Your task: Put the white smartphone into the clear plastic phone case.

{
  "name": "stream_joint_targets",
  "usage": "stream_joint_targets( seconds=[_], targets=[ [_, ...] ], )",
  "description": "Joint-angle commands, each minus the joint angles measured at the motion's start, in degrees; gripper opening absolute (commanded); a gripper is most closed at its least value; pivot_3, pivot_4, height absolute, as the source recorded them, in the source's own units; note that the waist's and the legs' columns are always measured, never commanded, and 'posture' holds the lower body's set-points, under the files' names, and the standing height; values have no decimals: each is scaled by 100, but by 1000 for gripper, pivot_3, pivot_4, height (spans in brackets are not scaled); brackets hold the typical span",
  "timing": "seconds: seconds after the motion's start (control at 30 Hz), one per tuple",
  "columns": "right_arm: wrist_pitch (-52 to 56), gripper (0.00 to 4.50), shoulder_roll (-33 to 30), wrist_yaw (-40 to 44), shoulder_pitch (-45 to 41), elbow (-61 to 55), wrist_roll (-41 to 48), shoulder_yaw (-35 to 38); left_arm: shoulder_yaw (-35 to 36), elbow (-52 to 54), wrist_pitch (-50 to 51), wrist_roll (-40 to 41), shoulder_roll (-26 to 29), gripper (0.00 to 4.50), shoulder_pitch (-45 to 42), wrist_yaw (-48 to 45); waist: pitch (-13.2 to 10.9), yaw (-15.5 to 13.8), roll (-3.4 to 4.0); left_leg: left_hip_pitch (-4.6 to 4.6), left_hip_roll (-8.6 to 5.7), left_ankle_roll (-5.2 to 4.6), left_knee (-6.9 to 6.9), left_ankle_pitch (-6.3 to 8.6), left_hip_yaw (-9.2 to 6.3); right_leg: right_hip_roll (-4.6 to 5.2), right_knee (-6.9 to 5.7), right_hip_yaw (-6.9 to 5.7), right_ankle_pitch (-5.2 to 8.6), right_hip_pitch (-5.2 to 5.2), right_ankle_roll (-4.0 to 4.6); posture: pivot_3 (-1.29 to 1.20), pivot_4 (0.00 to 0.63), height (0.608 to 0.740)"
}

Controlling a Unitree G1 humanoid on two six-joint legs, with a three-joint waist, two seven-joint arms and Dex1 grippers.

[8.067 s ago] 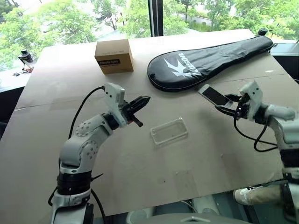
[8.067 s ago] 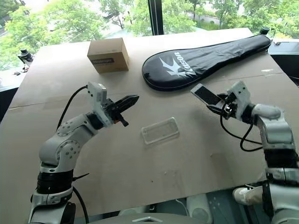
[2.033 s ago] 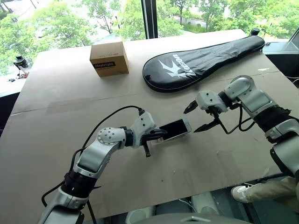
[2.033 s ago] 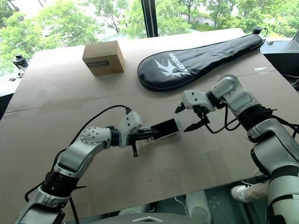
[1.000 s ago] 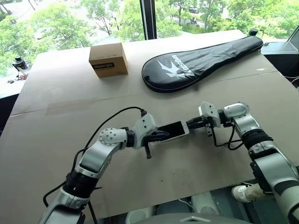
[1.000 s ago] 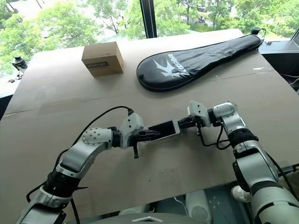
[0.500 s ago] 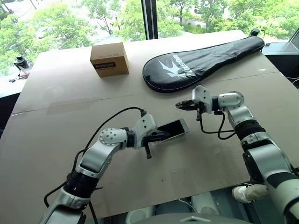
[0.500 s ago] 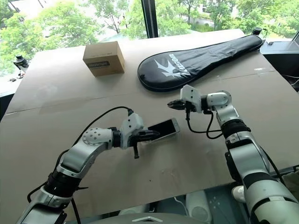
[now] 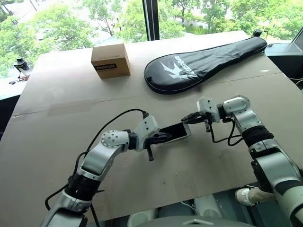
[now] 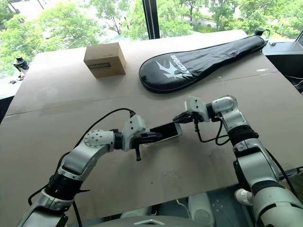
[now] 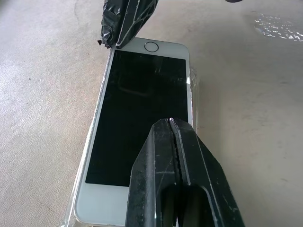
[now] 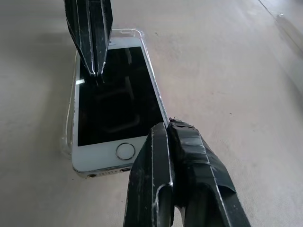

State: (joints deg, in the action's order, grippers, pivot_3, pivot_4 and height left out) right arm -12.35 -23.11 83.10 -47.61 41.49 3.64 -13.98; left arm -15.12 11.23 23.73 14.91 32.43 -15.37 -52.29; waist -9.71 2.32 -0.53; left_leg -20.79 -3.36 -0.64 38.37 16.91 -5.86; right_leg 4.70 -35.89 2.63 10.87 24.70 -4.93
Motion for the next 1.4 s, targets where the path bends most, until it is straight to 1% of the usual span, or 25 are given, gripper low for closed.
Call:
stream_joint_targets(
  seconds=[0.03,0.1,0.17,0.27,0.33,0.37,0.47,0.5,0.67,0.73,0.87,0.9,0.97,1.07,1.1,1.13,1.2,1.27,1.33,1.4],
  targets=[
    [-21,11,192,-493,-106,-90,44,167,-70,-105,95,-112,29,0,114,7,0,4,0,0,0,0,0,0,0,0,0,0,0,0,0,0,150,740],
    [-146,11,330,-978,-279,183,-71,248,-74,-110,85,-117,21,0,108,9,0,8,0,1,0,0,0,0,2,0,-1,3,0,1,0,0,150,740],
    [-264,11,425,-1250,-437,464,-174,257,-75,-115,75,-122,17,0,102,9,0,6,0,1,0,0,1,0,1,0,-2,1,0,1,0,0,150,740],
    [-351,11,521,-1297,-621,826,-254,190,-77,-86,83,-117,17,0,116,9,0,8,0,0,-1,1,0,0,2,0,-3,2,0,1,0,0,150,740],
    [-385,11,556,-1194,-692,986,-313,112,-77,-96,78,-121,19,0,110,4,0,9,0,0,-2,1,0,0,1,0,-1,2,0,2,0,0,150,740],
    [-346,11,552,-1004,-689,1016,-351,30,-76,-98,79,-121,18,0,108,4,0,8,0,-1,-2,1,-1,0,1,0,1,1,0,2,0,0,150,740],
    [-4,11,466,-65,-537,759,-249,-183,-62,-84,82,-125,27,0,115,18,0,11,1,-1,-2,0,-1,0,1,0,2,1,0,2,0,0,150,740],
    [165,11,431,134,-503,642,-203,-212,-50,-75,87,-125,32,0,123,29,0,11,1,-1,-2,0,-1,0,2,0,1,1,0,2,0,0,150,740],
    [423,11,265,312,-409,295,-310,-313,-18,-55,97,-123,38,0,153,66,0,6,1,-1,-2,0,-1,0,-2,0,1,-1,0,1,0,0,150,740],
    [548,11,336,93,-490,258,-217,-174,-19,-59,99,-116,21,0,152,70,0,6,1,-1,-2,0,-1,0,-2,0,1,-1,0,2,0,0,150,740],
    [233,11,453,-677,-709,531,-374,-41,-34,-100,73,-129,1,0,120,57,0,8,2,-1,-2,1,-1,0,-1,0,0,0,0,2,0,0,150,740],
    [192,11,457,-753,-732,590,-440,-76,-38,-123,64,-137,-5,0,98,49,0,7,2,-1,-2,1,-1,0,-1,0,-1,0,0,2,0,0,150,740],
    [263,11,435,-645,-693,538,-468,-156,-45,-155,48,-150,-14,0,67,40,0,6,1,-1,-2,1,-1,0,-1,0,-1,0,0,2,0,0,150,740],
    [643,11,316,-69,-494,125,-329,-257,-44,-173,32,-159,-12,0,58,36,0,4,1,-2,-2,1,-1,0,-1,0,0,-1,0,3,0,0,150,740],
    [685,11,305,-31,-445,16,-291,-240,-42,-180,22,-162,-8,0,61,34,0,5,2,-3,-2,0,-1,0,-1,0,1,-1,0,3,0,0,150,740],
    [661,11,315,-113,-425,-35,-281,-199,-40,-184,16,-164,-5,0,65,34,0,6,2,-3,-2,0,-1,0,-1,0,1,-1,0,2,0,0,150,740],
    [337,11,396,-749,-563,220,-365,-8,-38,-167,18,-162,-4,0,94,41,0,9,2,-3,-2,0,-1,0,-1,1,0,0,0,2,0,0,150,740],
    [163,11,388,-1196,-758,482,-299,238,-40,-140,34,-165,-8,0,115,53,0,11,2,-1,-3,1,-1,0,-1,1,-3,1,0,3,0,0,150,740],
    [264,11,281,-1221,-825,439,-145,419,-5,-112,57,-161,6,0,124,78,0,6,2,-1,-2,1,-1,-1,-1,1,-4,0,0,3,0,0,150,740],
    [409,11,127,-1077,-758,225,-44,509,104,-53,88,-96,49,0,91,68,0,4,2,-2,-2,1,-1,-1,-2,1,-2,-1,0,4,0,0,150,740]
  ],
)
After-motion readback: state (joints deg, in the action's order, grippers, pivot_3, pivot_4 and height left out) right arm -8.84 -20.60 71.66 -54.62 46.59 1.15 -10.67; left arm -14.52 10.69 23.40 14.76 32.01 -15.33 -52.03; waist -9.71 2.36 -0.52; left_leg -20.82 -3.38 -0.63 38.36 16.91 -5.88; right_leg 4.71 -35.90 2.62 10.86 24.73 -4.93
